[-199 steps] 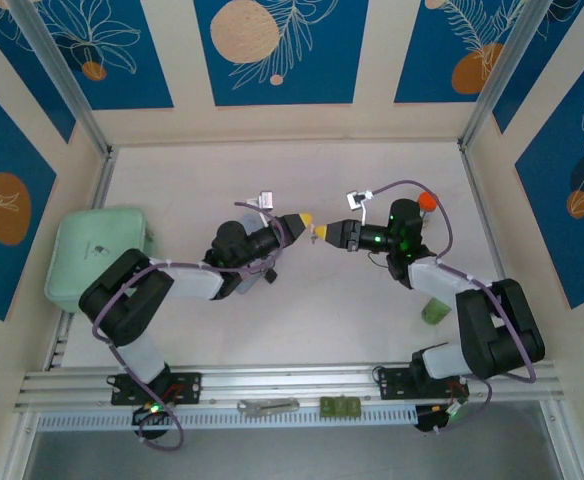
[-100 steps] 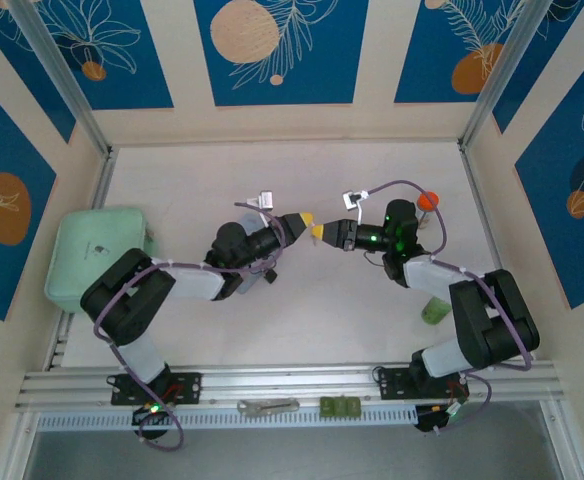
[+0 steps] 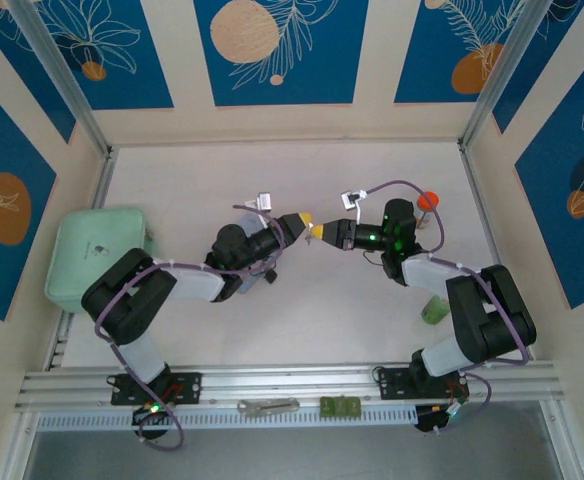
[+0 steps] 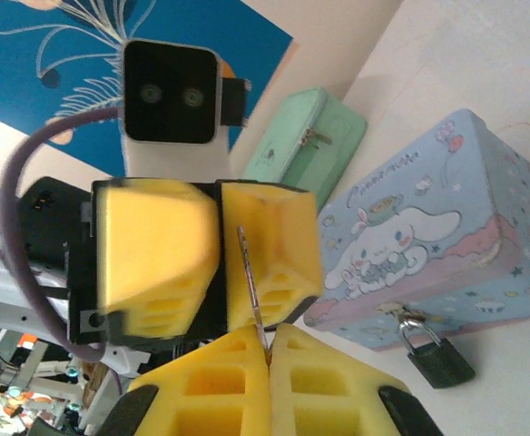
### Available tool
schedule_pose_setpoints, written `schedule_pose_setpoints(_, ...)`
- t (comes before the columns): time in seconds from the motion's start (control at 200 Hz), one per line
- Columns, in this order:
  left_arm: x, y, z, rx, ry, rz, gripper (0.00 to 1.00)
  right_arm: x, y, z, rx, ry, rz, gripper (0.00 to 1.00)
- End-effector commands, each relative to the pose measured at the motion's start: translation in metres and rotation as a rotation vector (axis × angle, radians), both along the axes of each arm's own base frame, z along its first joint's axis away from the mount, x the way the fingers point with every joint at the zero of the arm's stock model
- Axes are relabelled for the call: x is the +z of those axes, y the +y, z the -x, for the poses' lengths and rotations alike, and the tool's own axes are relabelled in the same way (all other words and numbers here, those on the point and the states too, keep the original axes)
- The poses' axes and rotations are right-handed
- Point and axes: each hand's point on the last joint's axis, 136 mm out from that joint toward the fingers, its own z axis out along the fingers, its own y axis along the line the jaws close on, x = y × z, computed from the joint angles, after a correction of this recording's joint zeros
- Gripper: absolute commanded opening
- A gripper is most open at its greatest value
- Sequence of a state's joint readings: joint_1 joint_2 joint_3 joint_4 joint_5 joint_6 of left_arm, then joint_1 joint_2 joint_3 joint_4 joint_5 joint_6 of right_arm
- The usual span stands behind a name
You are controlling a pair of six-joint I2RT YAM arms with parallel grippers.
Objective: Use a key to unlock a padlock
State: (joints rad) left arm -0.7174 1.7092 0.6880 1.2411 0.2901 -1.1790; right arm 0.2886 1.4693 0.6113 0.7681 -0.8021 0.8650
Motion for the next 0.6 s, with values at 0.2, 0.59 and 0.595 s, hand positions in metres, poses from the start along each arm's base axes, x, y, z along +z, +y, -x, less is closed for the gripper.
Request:
schedule_pose_setpoints(0.2, -0.031, 0.043, 0.025, 0.101, 0.058, -0.367, 0.63, -0.024, -0.019, 0.012, -0.099, 0.019, 0.246, 0.0)
schedule_pose_setpoints(0.59, -0.095, 0.076, 0.087, 0.108, 0.208, -0.728, 0.63, -0.075, -0.039, 0.037, -0.2, 0.172, 0.539, 0.0)
schedule_pose_setpoints(0.595, -0.095, 0.077, 0.087, 0.112, 0.208, -0.729, 0.63, -0.074, -0.039, 0.038, -0.2, 0.171, 0.54, 0.0)
